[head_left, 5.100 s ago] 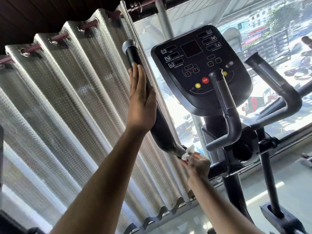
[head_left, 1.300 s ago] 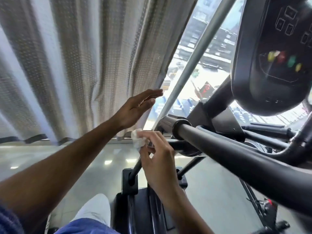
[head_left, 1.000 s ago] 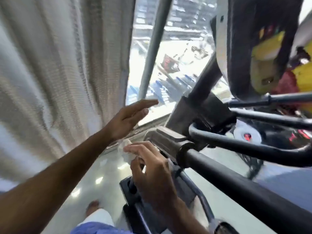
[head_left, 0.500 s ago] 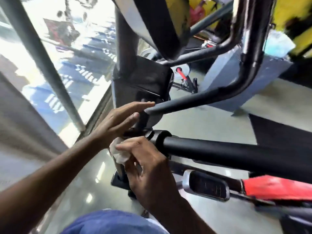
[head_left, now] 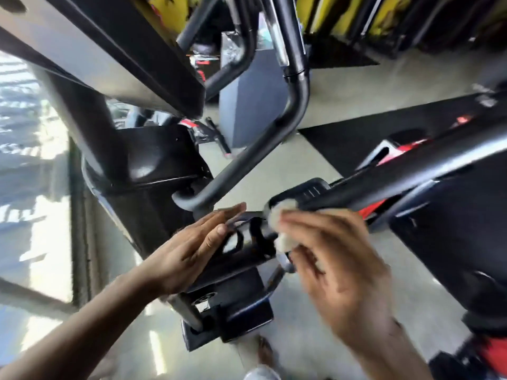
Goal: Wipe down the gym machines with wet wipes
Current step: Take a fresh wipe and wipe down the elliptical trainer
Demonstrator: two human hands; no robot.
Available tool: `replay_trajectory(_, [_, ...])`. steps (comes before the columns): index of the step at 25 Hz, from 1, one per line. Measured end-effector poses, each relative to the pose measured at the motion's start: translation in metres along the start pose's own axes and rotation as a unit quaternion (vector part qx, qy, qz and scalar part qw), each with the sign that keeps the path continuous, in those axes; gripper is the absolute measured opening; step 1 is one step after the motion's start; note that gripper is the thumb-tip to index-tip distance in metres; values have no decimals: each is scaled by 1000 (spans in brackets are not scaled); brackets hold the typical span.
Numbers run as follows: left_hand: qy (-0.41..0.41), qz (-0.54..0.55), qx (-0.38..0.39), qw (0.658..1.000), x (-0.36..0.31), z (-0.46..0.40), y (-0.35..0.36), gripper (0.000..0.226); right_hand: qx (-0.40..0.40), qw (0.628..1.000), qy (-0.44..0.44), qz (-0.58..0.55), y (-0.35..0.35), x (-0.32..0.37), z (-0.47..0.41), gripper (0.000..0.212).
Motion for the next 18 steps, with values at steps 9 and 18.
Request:
replay_trajectory(9, [52,101,22,993,14,-3,7,58,-34,976,48,211,59,21,41,33])
replay_trajectory(18, [115,34,49,992,-2,-10,8,64,-66,926,20,370,-42,-35,-21,56])
Point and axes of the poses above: each hand's wrist, its own z-axis away from the middle knuckle, its own y-axis out of the palm, x = y × z, the point moved 2 cm from there along -z, towards the middle knuckle, and after that the axes turned 14 degrees about -x, right-handed, at the moved point
